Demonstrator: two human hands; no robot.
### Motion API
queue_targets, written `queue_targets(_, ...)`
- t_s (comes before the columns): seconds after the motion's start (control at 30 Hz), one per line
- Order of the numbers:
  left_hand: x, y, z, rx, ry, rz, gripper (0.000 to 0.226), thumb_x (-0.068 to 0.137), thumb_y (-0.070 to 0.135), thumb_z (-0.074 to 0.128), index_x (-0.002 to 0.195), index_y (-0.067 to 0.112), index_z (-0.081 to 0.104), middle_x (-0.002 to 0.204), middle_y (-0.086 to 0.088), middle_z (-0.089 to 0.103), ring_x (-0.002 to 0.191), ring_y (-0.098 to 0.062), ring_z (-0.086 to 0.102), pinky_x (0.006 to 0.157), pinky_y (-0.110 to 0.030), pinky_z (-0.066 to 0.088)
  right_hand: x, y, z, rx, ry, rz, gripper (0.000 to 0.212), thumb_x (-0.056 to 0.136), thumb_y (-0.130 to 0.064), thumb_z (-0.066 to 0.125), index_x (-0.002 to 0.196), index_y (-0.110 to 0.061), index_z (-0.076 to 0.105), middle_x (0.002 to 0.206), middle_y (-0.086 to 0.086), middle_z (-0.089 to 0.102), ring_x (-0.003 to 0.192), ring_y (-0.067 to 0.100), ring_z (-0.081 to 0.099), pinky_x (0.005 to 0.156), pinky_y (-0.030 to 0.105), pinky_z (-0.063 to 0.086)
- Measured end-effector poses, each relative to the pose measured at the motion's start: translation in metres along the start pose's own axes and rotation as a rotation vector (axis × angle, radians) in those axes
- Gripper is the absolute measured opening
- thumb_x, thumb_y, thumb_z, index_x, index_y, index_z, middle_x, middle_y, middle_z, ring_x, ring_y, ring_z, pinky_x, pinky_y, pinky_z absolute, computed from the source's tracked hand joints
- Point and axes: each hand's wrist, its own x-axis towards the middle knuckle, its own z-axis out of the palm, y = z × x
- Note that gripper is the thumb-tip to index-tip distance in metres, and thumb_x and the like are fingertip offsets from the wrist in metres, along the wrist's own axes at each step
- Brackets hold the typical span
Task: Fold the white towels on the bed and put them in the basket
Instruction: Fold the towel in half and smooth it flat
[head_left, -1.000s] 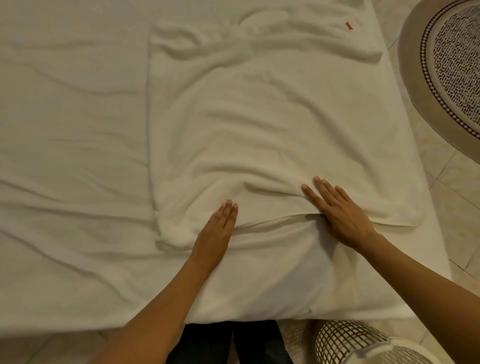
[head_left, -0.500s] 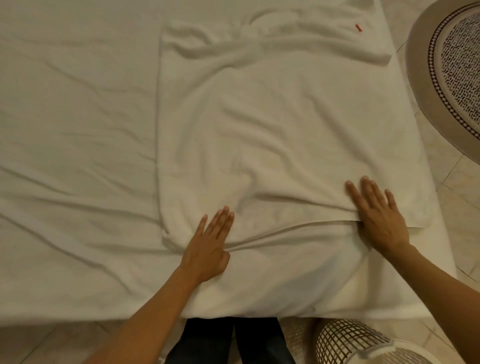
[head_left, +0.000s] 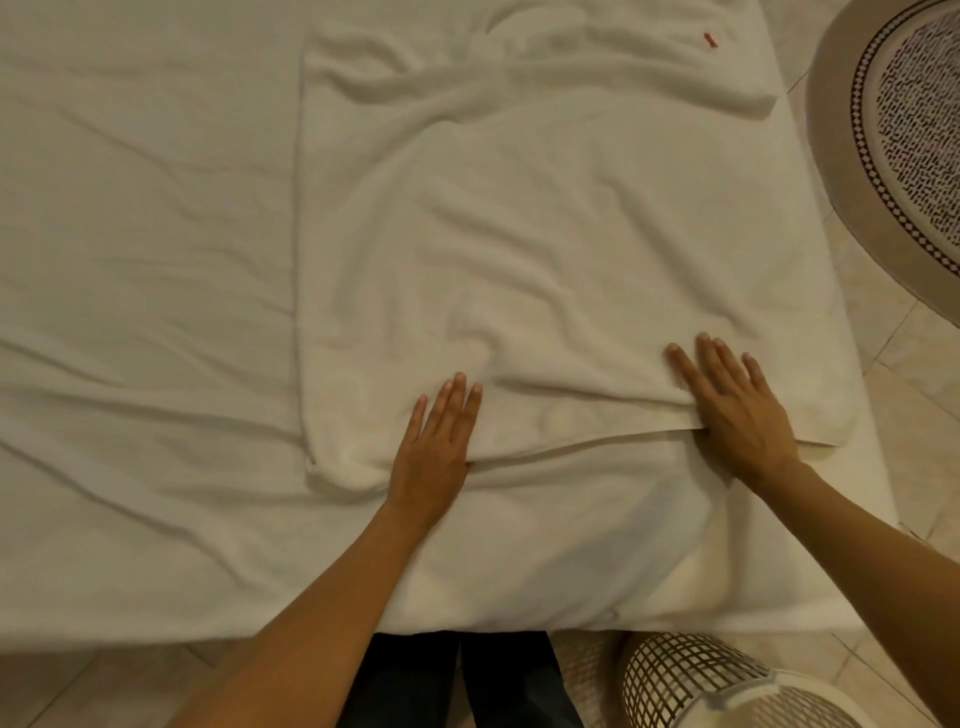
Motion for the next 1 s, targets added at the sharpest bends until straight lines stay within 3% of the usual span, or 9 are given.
queue_targets(0.17,0.026,0.013,-0.004,0.001,-0.023,-0.075,0.063,0.076,-0.004,0.024,0.136,0.000,0.044,0.139,-0.016,0.051,0.126,-0.027,0.053,0.098,-0.046,0.048,0.004,-0.004,0.004,0.062,0.024,0.024,0.087,0.082,0.004,0.050,0.151,-0.025,0.005,0.158,0.011,0.012,0.144,0.031,0.017,0.116,0.041,0.018)
queue_targets(0.33,0.021,0.004,-0.010,0.034,-0.050,-0.086,0.059,0.077,-0.003,0.025,0.136,-0.001,0.033,0.138,-0.018,0.052,0.126,-0.029,0.053,0.096,-0.049,0.047,0.004,0.007,-0.007,0.079,-0.012,0.063,0.081,0.087,-0.002,0.051,0.151,-0.025,0.007,0.157,0.013,0.015,0.143,0.032,0.022,0.114,0.042,0.025)
queue_targets(0.43,0.015,-0.004,-0.020,0.029,-0.118,-0.217,0.062,0.075,-0.010,0.034,0.136,-0.003,0.042,0.139,-0.023,0.048,0.126,-0.036,0.051,0.092,-0.054,0.047,0.002,0.009,-0.022,0.128,-0.085,0.155,0.077,0.090,-0.004,0.047,0.150,-0.030,0.007,0.158,0.009,0.015,0.143,0.028,0.023,0.103,0.042,0.039)
queue_targets(0.5,0.011,-0.013,-0.029,-0.018,-0.138,-0.250,0.069,0.079,-0.017,0.043,0.144,-0.003,0.029,0.151,-0.023,0.028,0.138,-0.038,0.033,0.104,-0.055,0.036,0.000,0.007,-0.031,0.127,-0.136,0.153,0.075,0.091,-0.006,0.047,0.150,-0.031,0.008,0.158,0.007,0.014,0.143,0.026,0.023,0.100,0.042,0.042)
queue_targets(0.6,0.005,-0.021,-0.043,-0.012,-0.305,-0.228,0.069,0.093,-0.011,0.030,0.150,0.007,-0.004,0.159,-0.014,-0.008,0.148,-0.028,-0.003,0.118,-0.048,0.010,-0.008,0.001,-0.039,0.086,-0.144,0.138,0.073,0.092,-0.002,0.043,0.150,-0.030,0.010,0.158,0.008,0.015,0.143,0.028,0.023,0.100,0.042,0.042)
queue_targets(0.8,-0.018,-0.027,-0.050,-0.071,-0.377,-0.191,0.076,0.088,-0.018,0.032,0.151,0.008,-0.004,0.159,-0.012,-0.008,0.148,-0.024,-0.005,0.119,-0.046,0.006,-0.033,-0.017,-0.047,0.038,-0.124,0.157,0.074,0.093,0.001,0.045,0.151,-0.029,0.010,0.158,0.008,0.014,0.143,0.029,0.022,0.108,0.037,0.035)
queue_targets(1.0,-0.067,-0.049,-0.075,-0.095,-0.368,-0.168,0.077,0.087,-0.021,0.032,0.150,0.005,-0.002,0.159,-0.013,-0.005,0.148,-0.024,-0.003,0.118,-0.046,0.009,-0.069,-0.057,-0.068,0.033,-0.111,0.160,0.077,0.090,0.007,0.040,0.151,-0.030,0.010,0.158,0.007,0.015,0.142,0.028,0.024,0.101,0.037,0.042)
